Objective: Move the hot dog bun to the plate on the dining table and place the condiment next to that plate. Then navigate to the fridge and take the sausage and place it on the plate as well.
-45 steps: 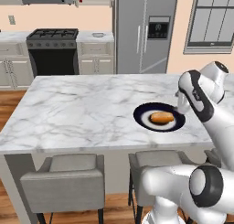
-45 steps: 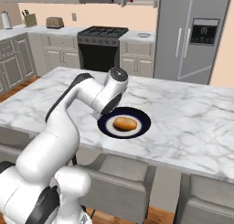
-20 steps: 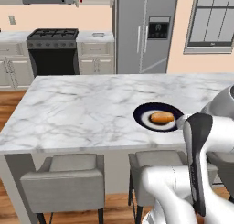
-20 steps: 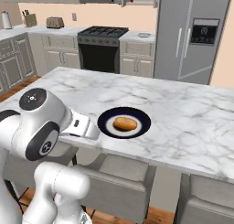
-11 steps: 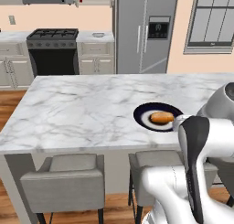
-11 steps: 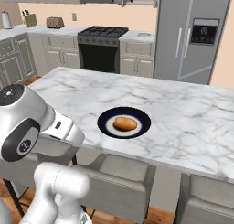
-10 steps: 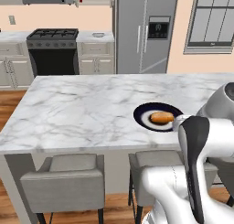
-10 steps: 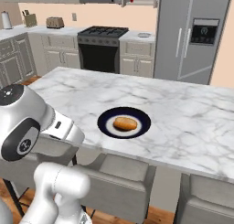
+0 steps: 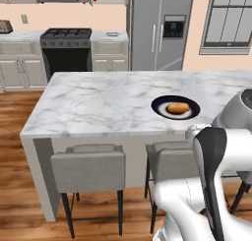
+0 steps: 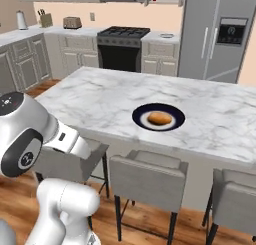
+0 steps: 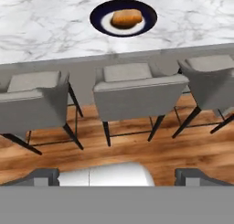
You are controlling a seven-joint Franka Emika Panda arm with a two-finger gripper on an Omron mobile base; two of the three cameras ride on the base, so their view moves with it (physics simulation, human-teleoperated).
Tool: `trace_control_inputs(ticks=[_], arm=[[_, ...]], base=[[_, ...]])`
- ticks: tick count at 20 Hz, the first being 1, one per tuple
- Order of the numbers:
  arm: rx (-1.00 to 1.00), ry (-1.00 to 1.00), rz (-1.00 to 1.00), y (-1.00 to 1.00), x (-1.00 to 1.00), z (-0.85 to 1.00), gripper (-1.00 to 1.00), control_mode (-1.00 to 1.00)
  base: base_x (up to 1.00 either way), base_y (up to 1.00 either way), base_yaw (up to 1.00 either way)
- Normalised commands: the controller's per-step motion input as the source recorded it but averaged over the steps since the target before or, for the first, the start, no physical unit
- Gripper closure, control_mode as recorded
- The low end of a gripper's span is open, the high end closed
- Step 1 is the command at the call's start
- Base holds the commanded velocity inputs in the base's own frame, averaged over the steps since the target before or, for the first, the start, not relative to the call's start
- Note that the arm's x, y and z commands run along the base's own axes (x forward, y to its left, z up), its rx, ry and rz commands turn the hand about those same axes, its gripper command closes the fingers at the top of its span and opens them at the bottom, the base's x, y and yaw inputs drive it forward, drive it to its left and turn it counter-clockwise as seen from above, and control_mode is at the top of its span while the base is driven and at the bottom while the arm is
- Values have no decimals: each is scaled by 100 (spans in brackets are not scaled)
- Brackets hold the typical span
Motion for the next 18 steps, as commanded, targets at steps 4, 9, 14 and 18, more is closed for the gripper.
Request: trace_control_inputs(ticks=[4, 9, 14, 18], arm=[[0, 0, 0, 0, 0, 0, -100, 100], [0, 0, 0, 0, 0, 0, -100, 100], [0, 0, 0, 0, 0, 0, -100, 100], [0, 0, 0, 0, 0, 0, -100, 100]], base=[[-71, 79, 6], [-53, 92, 4], [-39, 100, 4], [-25, 100, 1]])
